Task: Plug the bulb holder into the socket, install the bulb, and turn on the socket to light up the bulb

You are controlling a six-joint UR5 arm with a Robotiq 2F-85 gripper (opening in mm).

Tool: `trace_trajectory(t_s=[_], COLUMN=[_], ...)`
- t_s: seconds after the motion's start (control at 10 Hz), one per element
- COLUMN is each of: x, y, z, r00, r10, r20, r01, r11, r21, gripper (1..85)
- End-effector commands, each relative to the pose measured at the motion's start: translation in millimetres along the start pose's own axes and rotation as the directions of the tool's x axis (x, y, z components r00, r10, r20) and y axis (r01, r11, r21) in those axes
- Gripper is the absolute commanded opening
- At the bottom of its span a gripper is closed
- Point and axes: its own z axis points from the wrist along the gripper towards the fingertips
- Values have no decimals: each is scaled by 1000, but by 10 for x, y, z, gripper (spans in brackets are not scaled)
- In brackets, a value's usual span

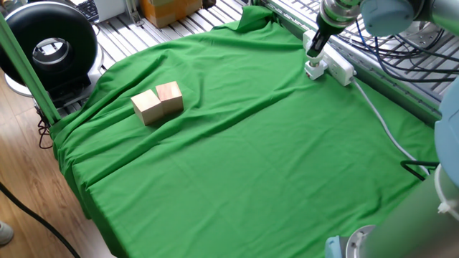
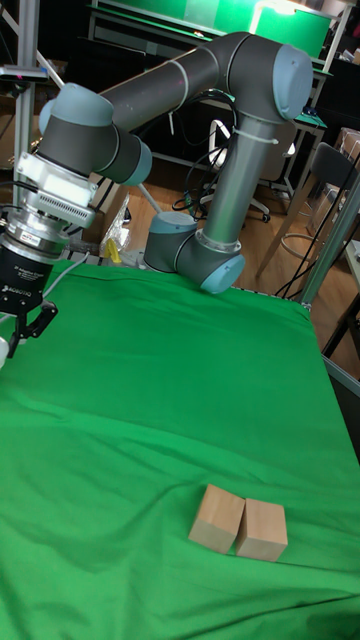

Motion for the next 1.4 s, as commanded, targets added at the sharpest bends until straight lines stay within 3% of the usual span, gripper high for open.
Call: trace_trajectory(t_s=[0.0,0.8,0.9,1.0,1.2,1.3], x=[8,22,36,39,34,44], y=[2,-46,-68,-55,-40,-25], z=[8,37,30,24,26,17], r00=[1000,1000,1000,999,999,999], r10=[14,-8,-18,-28,-28,-47], r20=[7,18,15,17,18,17], r01=[-14,8,18,28,28,48], r11=[1000,1000,1000,999,999,998], r21=[-1,-2,-4,-16,-23,-36], gripper=[10,10,47,137,187,267])
